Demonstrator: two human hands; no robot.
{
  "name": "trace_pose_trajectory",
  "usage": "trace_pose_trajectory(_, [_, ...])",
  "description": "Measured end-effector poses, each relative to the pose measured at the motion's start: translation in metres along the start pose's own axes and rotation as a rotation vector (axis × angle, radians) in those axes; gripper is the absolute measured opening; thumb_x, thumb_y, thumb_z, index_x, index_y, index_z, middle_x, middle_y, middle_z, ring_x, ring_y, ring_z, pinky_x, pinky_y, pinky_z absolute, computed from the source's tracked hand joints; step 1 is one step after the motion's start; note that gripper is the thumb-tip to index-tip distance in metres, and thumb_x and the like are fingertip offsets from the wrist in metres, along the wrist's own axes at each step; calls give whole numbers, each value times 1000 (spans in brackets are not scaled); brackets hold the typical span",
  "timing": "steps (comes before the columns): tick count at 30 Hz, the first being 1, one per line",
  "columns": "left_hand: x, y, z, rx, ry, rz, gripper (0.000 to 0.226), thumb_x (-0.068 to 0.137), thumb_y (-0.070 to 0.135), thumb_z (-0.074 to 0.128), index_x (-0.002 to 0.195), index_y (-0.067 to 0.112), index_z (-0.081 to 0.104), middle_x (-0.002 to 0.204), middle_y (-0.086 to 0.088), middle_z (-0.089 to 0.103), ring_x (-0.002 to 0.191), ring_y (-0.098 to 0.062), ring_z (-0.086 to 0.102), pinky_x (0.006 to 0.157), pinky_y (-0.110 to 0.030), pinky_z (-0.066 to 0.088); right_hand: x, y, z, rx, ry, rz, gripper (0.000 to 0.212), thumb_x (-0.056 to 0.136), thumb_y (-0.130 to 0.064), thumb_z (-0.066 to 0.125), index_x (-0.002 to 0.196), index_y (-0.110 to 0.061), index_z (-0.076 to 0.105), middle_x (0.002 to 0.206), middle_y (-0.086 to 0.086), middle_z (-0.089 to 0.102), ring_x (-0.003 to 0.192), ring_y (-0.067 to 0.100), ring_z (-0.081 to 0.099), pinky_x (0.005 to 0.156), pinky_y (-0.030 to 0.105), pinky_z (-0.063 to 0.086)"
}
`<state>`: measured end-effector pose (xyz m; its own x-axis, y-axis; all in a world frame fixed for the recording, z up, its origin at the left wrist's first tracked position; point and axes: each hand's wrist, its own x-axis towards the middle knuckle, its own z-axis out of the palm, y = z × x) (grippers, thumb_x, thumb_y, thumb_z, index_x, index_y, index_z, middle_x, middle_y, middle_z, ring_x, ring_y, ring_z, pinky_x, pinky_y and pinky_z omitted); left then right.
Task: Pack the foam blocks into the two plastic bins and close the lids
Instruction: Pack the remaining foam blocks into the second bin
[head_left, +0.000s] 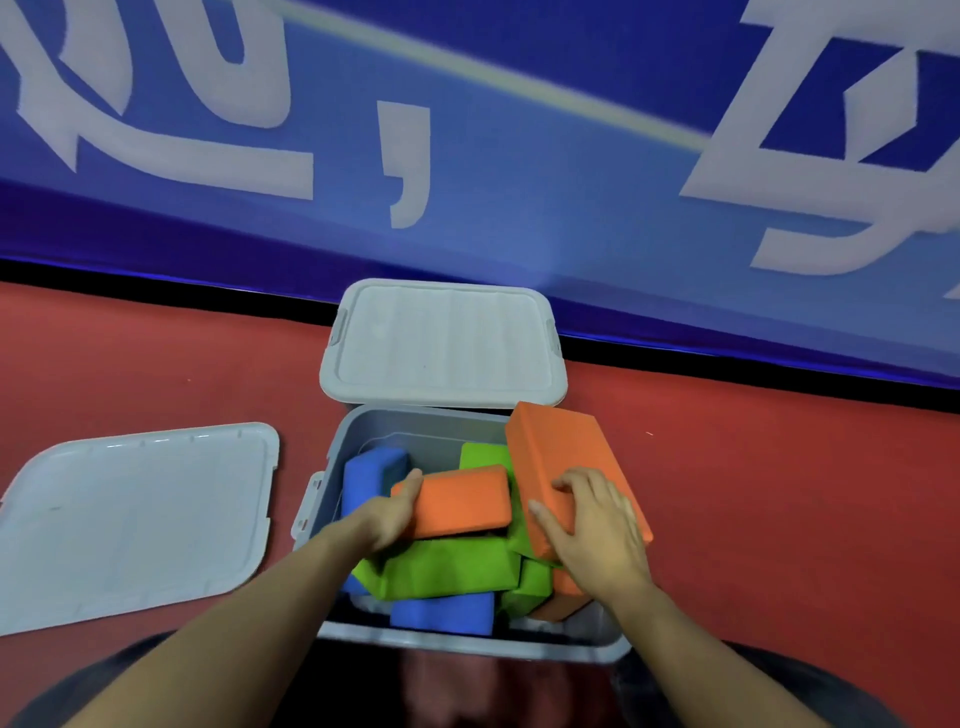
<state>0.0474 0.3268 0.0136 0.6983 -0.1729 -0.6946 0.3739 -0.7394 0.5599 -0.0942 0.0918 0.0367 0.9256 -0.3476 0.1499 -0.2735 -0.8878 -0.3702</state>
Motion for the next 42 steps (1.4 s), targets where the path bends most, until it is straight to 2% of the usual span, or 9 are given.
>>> trace_pose_trajectory(7, [-3, -23, -2, -11, -32, 92, 99, 90, 84, 18, 146, 9, 50, 150, -14, 50, 134, -31, 48, 118, -45, 31, 16, -56, 10, 31, -91, -128, 59, 92, -70, 34, 128, -28, 55, 134, -10, 51, 127, 12, 46, 112, 33, 33])
trace_pose_trajectory(11, [11, -33, -26, 8, 40, 100, 74, 104, 63, 21, 121, 4, 64, 131, -24, 60, 117, -36, 58, 101, -40, 41, 30, -92, 24, 18, -125, -183, 58, 89, -69, 37, 126, -28, 57, 130, -8, 56, 123, 16, 51, 110, 34, 35])
trace_pose_trajectory(14, [33, -38, -51, 77, 111, 91, 67, 107, 49, 29, 123, -7, 61, 128, -28, 62, 121, -39, 58, 98, -38, 42, 42, -113, 39, 1, -189, -209, 62, 83, -72, 36, 124, -30, 57, 127, -9, 58, 120, 18, 53, 108, 33, 35])
trace_pose_trajectory(17, [56, -40, -76, 167, 169, 158, 44, 105, 39, 40, 116, 1, 61, 114, -18, 68, 112, -35, 62, 88, -35, 44, 49, -128, 58, 13, -265, -274, 61, 81, -75, 42, 122, -32, 58, 123, -13, 61, 118, 15, 55, 109, 32, 36])
trace_pose_trajectory(21, [84, -46, -90, 266, 166, 292, 40, 103, 27, 49, 136, 7, 57, 135, -12, 63, 125, -32, 57, 99, -32, 42, 59, -147, 85, -19, -325, -343, 62, 81, -74, 49, 122, -29, 63, 122, -11, 65, 117, 16, 58, 106, 32, 38])
trace_pose_trajectory(25, [106, -53, -81, 316, 71, 369, 45, 105, 20, 47, 149, 8, 44, 155, -11, 46, 141, -27, 45, 116, -33, 34, 88, -160, 103, -86, -371, -250, 61, 83, -73, 58, 125, -29, 61, 125, -8, 65, 119, 19, 57, 103, 35, 39])
trace_pose_trajectory(32, [125, -60, -71, 482, 10, 285, 49, 107, 31, 39, 153, 13, 34, 168, -8, 20, 150, -26, 31, 119, -41, 28, 107, -166, 117, -137, -542, -129, 71, 83, -76, 55, 135, -28, 56, 137, -5, 60, 126, 22, 56, 105, 39, 41])
trace_pose_trajectory(36, [126, -56, -63, 621, 148, 280, 52, 106, 42, 37, 151, 17, 34, 154, -9, 37, 138, -30, 44, 110, -44, 33, 107, -159, 114, -94, -636, -15, 67, 86, -67, 60, 136, -22, 56, 138, 0, 61, 128, 25, 56, 103, 37, 45])
trace_pose_trajectory(42, [126, -47, -51, 866, 253, 195, 62, 100, 63, 34, 137, 18, 53, 140, -12, 44, 134, -29, 37, 108, -43, 31, 109, -147, 100, -230, -739, 38, 62, 86, -71, 51, 119, -21, 65, 122, 5, 68, 115, 28, 63, 87, 37, 46])
